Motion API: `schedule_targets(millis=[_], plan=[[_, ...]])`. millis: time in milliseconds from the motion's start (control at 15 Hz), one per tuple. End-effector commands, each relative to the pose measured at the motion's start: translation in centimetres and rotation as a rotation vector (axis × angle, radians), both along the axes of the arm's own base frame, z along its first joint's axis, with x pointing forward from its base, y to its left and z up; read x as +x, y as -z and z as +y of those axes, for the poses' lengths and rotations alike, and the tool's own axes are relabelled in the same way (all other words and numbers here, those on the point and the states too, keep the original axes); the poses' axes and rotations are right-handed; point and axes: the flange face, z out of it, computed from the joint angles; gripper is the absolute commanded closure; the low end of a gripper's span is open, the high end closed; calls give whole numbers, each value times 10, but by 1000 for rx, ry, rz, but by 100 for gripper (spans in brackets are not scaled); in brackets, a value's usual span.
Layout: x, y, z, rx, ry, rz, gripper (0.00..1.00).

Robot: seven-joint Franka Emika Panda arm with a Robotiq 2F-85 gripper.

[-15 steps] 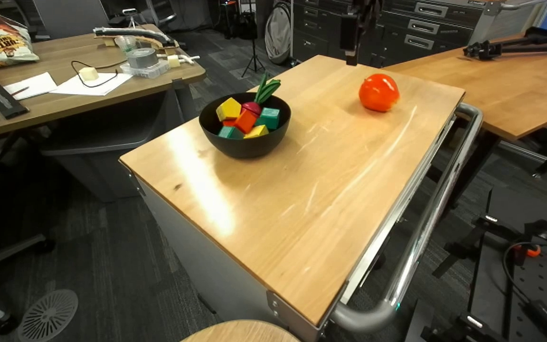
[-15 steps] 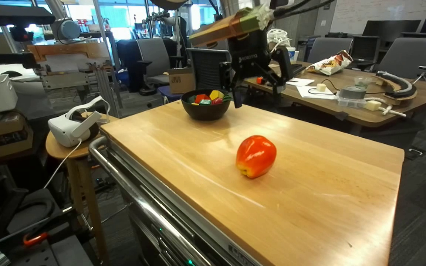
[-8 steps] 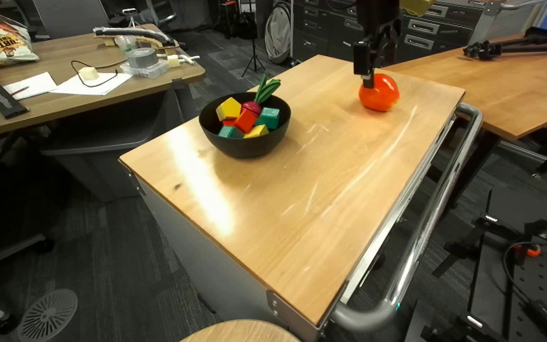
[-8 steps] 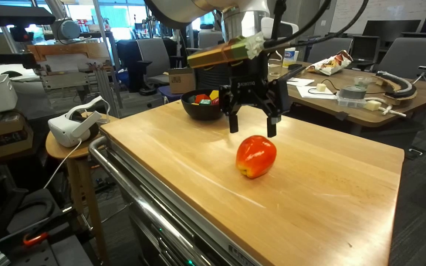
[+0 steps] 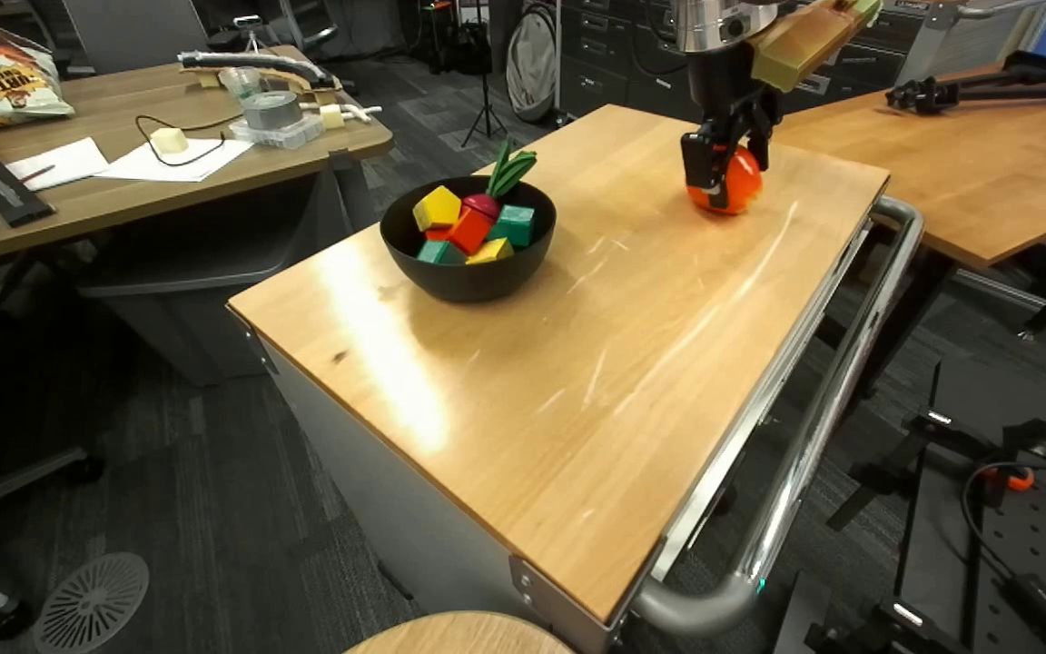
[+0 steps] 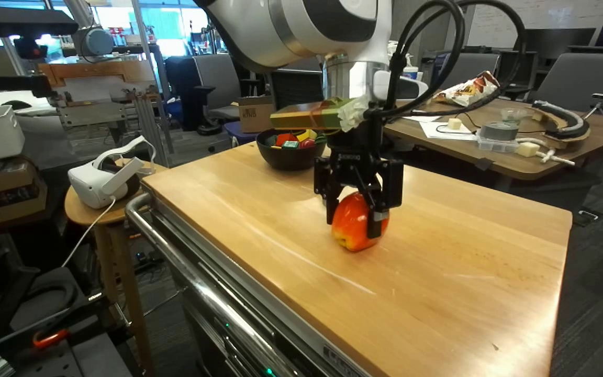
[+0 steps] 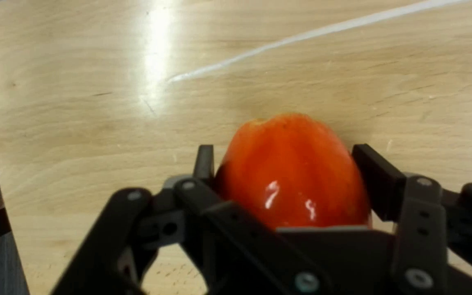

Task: Put all the colored objects on the table in the bowl except the apple- move it backward

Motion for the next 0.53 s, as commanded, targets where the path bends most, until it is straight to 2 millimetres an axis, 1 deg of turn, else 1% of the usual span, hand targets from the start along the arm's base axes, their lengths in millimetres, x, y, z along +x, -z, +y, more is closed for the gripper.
schedule_targets(millis=[0,133,200,467], plan=[[0,-2,-3,21,73,-23,45],[1,-7,-3,17,120,-63,45],[4,-14,-3,4,165,-131,45],[20,-43,8,-52,224,-316,45]])
